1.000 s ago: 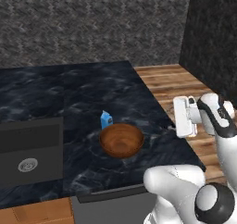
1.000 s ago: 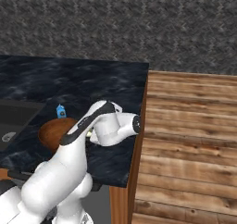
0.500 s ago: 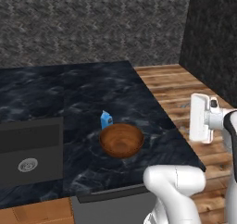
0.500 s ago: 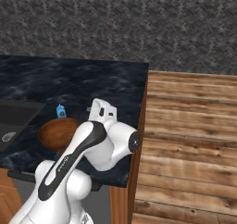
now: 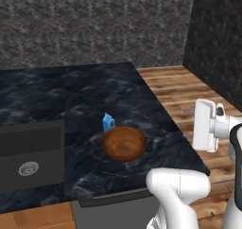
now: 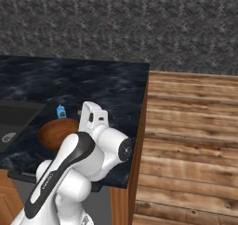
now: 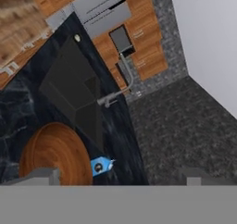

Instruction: Gather the eggs and milk located in the vicinity of the sink area and place them right next to the bowl.

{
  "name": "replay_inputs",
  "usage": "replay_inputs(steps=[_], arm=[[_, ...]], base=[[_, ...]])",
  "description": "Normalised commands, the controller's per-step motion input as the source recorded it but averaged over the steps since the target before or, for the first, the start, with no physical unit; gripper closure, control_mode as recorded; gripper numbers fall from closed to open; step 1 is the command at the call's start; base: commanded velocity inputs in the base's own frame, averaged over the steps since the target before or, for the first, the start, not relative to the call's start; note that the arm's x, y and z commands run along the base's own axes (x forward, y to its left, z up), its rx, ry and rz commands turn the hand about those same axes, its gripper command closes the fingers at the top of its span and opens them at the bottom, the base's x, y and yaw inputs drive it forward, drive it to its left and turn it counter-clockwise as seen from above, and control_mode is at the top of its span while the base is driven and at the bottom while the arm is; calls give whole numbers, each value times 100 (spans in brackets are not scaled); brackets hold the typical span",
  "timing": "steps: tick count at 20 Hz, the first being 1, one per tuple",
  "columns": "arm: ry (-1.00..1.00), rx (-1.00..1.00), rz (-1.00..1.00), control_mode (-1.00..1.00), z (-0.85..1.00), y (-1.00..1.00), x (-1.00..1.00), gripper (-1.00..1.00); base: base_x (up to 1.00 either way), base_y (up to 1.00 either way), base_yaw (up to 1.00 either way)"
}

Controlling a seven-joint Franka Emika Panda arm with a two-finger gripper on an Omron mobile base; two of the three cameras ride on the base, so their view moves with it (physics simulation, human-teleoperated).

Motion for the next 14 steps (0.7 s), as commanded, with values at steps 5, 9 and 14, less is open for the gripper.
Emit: replay_inputs(steps=[5, 9, 14], arm=[[0, 0, 0, 100, 0, 0, 0, -100], [0, 0, 0, 100, 0, 0, 0, -100], [0, 0, 0, 100, 0, 0, 0, -100]], base=[[-1, 0, 0], [-61, -3, 3], [-98, -2, 5]])
